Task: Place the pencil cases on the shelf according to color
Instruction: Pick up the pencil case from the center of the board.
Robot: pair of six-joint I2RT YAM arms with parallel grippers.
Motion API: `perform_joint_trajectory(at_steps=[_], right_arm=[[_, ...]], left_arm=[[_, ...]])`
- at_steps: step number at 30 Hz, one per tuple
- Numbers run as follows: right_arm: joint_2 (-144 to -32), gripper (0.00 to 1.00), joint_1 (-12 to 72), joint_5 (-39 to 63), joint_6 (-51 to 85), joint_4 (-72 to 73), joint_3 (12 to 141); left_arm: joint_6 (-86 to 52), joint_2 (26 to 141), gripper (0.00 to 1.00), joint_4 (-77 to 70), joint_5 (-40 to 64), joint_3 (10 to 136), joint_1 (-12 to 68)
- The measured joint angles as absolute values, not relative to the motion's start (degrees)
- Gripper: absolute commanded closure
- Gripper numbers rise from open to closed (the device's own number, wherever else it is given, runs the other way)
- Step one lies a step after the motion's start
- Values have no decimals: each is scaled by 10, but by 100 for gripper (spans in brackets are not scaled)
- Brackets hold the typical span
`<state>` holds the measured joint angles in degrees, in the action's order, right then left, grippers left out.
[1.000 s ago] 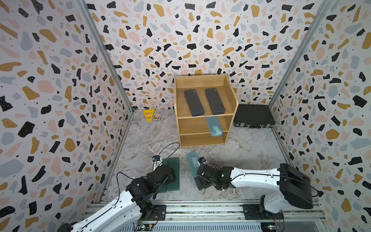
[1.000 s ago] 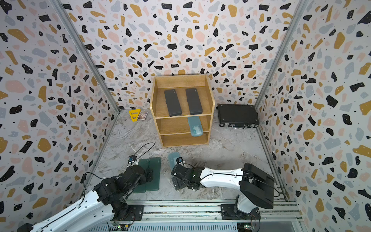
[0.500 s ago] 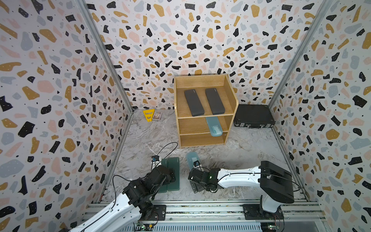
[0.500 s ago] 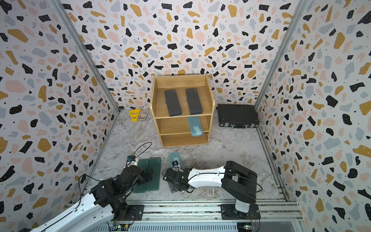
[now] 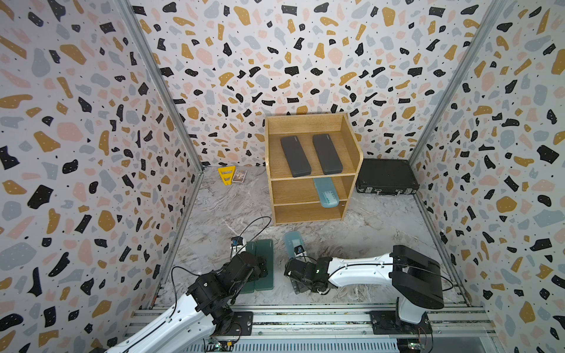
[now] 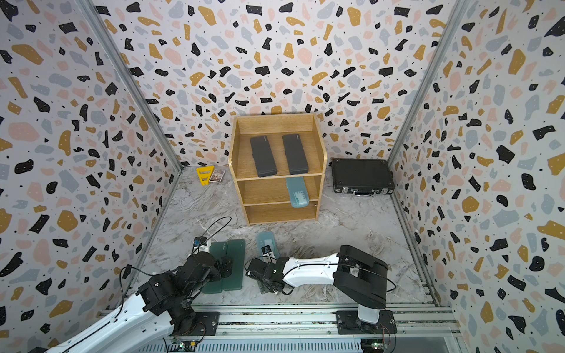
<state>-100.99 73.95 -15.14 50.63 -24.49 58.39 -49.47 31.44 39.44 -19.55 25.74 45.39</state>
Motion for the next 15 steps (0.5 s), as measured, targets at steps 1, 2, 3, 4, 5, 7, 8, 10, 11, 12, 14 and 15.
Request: perform_joint_trajectory(at_steps=[1, 2, 3, 4, 5, 7, 8, 10, 11, 12, 14, 15], right_arm=[[-1010, 27, 740, -152, 507, -245, 584], [-1010, 31, 740, -153, 507, -245, 584], [-1010, 35, 741, -156, 508, -245, 584], [-1010, 39, 741, -157, 509, -244, 584], [-1010, 43, 741, -159, 509, -244, 584], [-1010, 53, 741, -161, 509, -245, 584], [-1010, 56, 741, -163, 509, -246, 584], [-1009, 57, 742, -166, 509, -247, 584], [-1009, 56, 742, -168, 508, -249, 584], [-1008, 55, 742, -170, 508, -251, 584], [-1008, 48, 742, -173, 507, -253, 584], [-1008, 42, 742, -174, 507, -254, 584]], left_arm=[[-495, 314, 0, 394, -196, 257, 454], [-495, 314, 0, 394, -196, 257, 454], [-494, 314, 0, 394, -196, 257, 454], [-494, 314, 0, 394, -196, 257, 454], [-493, 314, 0, 394, -196, 257, 454], [-492, 314, 0, 394, -196, 257, 454], [-491, 315, 0, 394, -196, 257, 454], [-491, 314, 0, 394, -196, 257, 454], [-491, 314, 0, 394, -196, 257, 454], [-491, 314, 0, 394, -196, 257, 454], [-491, 314, 0, 395, -196, 257, 454], [-491, 314, 0, 396, -196, 257, 454]])
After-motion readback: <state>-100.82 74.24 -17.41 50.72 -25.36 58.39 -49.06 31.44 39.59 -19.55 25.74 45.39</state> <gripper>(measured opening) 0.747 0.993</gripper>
